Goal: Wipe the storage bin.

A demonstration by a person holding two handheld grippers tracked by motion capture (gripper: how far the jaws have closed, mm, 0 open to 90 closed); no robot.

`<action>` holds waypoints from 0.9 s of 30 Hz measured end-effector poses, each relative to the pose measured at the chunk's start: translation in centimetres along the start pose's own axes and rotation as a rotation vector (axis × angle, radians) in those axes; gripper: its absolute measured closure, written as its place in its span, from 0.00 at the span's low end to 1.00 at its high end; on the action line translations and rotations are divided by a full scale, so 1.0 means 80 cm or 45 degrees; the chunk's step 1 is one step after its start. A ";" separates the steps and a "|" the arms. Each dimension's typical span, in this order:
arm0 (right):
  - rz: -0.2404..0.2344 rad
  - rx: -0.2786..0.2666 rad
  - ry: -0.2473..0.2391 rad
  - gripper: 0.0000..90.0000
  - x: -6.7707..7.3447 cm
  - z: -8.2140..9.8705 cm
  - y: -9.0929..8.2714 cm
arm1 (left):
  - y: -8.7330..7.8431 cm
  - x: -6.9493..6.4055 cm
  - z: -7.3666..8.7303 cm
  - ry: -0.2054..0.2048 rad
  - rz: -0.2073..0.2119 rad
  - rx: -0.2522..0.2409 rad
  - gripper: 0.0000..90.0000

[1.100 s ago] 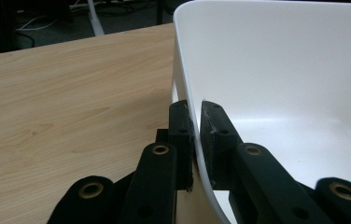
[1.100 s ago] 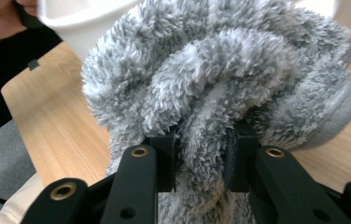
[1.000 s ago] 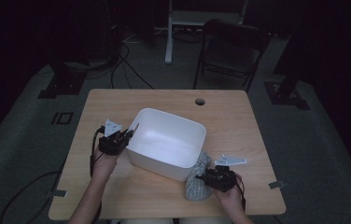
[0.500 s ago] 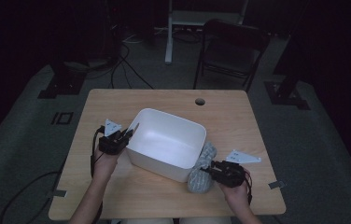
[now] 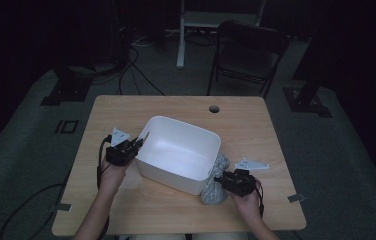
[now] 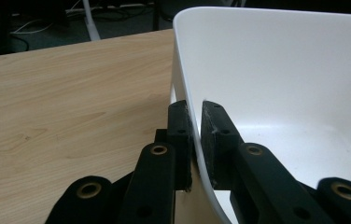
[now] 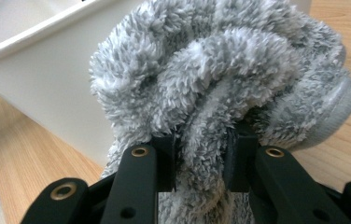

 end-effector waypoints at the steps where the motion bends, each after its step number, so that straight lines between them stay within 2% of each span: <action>1: 0.022 0.000 -0.025 0.78 -0.001 0.000 0.000 | 0.000 0.000 0.000 0.002 -0.002 0.003 0.92; 4: 0.044 0.013 -0.020 0.79 -0.005 0.004 0.002 | 0.000 0.000 0.000 0.001 -0.005 0.005 0.92; 6: 0.084 0.102 -0.026 0.79 -0.012 0.021 0.014 | 0.000 0.000 0.000 -0.002 0.002 0.003 0.91; 8: 0.068 0.125 0.024 0.79 -0.018 0.037 0.024 | 0.000 0.000 0.000 0.004 0.001 0.006 0.91; 10: 0.040 0.148 0.062 0.79 -0.022 0.041 0.027 | 0.001 0.001 0.000 0.003 -0.008 0.010 0.91; 12: 0.054 0.167 0.039 0.78 -0.022 0.037 0.024 | 0.001 0.002 0.000 0.001 -0.009 0.014 0.91; 14: 0.055 0.125 0.011 0.78 -0.021 0.024 0.014 | 0.001 0.001 0.000 -0.001 -0.015 0.014 0.91; 16: 0.073 0.052 -0.009 0.78 -0.021 0.004 -0.001 | 0.001 0.000 0.000 -0.005 -0.016 0.011 0.91; 20: 0.065 -0.115 -0.021 0.78 -0.017 -0.042 -0.035 | 0.001 0.000 0.000 0.001 -0.012 0.012 0.91; 23: 0.042 -0.200 -0.005 0.78 -0.016 -0.067 -0.046 | 0.002 -0.001 -0.001 0.009 0.001 0.010 0.91; 27: 0.031 -0.136 0.020 0.78 -0.020 -0.059 -0.024 | 0.002 -0.002 -0.001 0.006 0.028 0.009 0.91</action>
Point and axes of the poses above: each handheld gripper's, and its own axes: y roughly forward along the jaws, z roughly out of its underside, x roughly to its left, the point moved 10 cm from there along y, roughly forward along the jaws, and after that the axes turned 1 degree about y, right-handed, at the moved point
